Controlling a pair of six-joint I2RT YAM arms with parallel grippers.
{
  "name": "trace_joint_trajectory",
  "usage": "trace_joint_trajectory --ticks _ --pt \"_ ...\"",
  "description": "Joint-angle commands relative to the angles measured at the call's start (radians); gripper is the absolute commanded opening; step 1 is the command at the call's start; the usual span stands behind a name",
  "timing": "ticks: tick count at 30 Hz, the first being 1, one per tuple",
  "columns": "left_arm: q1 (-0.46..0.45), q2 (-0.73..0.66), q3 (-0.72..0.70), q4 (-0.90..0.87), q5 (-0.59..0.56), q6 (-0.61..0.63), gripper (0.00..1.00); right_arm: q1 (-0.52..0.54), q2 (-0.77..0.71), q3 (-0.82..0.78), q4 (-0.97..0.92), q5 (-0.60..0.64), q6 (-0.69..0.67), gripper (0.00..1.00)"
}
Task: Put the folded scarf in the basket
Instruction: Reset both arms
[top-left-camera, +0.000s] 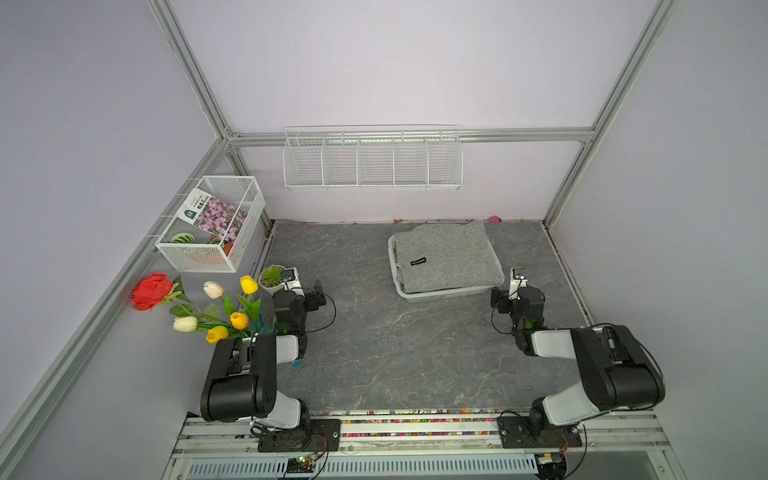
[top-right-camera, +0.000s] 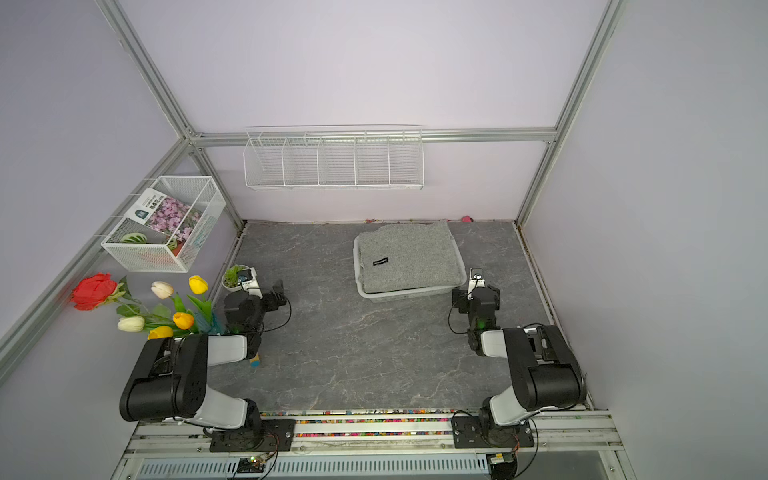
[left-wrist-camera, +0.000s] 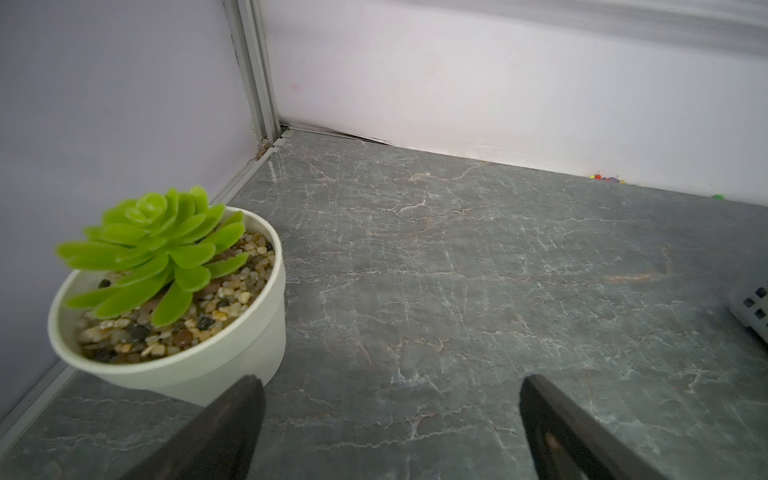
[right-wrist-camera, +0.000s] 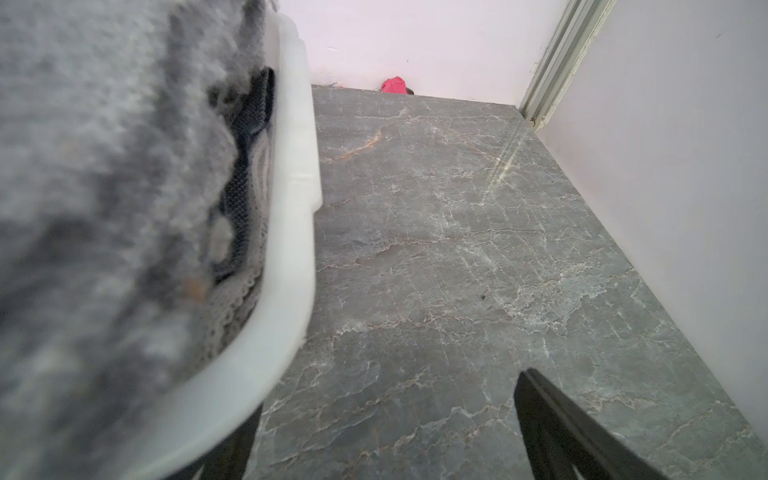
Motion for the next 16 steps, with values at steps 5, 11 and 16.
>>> trace_joint_trajectory --ticks 5,11,16 --pt "0.004 0.005 0.017 0.011 0.018 0.011 1.0 -0.002 -0.011 0.014 -0.002 -0.001 0.018 0.99" --pt "0.005 0.005 0.017 0.011 0.019 0.011 1.0 -0.005 -0.005 0.023 -0.015 -0.009 0.022 0.99" --pt "0.004 0.005 0.017 0.011 0.019 0.012 1.0 -0.02 -0.013 0.024 -0.022 -0.034 0.027 0.99"
